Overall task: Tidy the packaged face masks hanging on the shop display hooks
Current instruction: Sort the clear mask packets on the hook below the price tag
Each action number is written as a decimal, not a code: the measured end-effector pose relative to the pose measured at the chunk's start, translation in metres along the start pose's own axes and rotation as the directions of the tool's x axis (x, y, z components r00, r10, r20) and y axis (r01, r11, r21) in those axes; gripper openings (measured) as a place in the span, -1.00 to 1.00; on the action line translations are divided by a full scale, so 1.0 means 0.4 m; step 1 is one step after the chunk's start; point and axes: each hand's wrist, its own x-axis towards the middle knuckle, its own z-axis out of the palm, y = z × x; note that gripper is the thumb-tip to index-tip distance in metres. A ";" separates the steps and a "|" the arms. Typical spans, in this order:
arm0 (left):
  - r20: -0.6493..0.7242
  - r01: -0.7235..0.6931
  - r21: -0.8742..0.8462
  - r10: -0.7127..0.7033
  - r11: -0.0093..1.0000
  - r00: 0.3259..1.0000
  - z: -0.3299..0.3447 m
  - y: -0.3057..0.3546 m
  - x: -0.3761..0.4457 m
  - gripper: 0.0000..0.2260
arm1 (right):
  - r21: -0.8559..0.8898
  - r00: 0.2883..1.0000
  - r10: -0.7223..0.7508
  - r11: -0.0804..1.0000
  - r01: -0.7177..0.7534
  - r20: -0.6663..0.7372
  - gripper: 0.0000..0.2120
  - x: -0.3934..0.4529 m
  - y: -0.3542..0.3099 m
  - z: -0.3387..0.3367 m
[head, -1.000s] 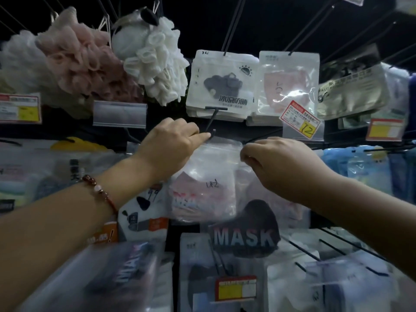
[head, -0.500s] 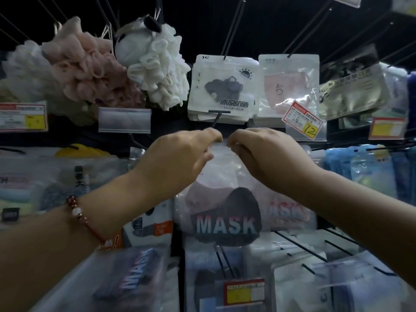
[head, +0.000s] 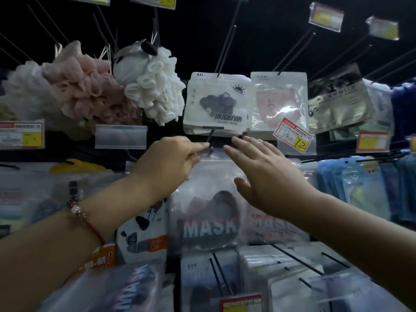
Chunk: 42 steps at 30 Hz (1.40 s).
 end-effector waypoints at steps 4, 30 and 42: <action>-0.050 0.013 -0.017 -0.014 1.000 0.999 0.019 -0.013 0.009 -0.72 | 0.029 0.997 -0.023 0.999 0.020 0.076 -0.35 0.001 0.000 0.013; 0.030 -0.099 0.425 0.095 0.900 0.995 0.075 -0.033 -0.020 -0.72 | 0.064 0.973 -0.008 0.998 -0.007 0.232 -0.32 -0.027 0.008 0.044; 0.243 -0.235 0.360 0.152 0.903 0.958 0.179 0.161 -0.142 -0.54 | 0.016 0.915 0.126 0.990 -0.143 0.382 -0.28 -0.222 0.116 0.042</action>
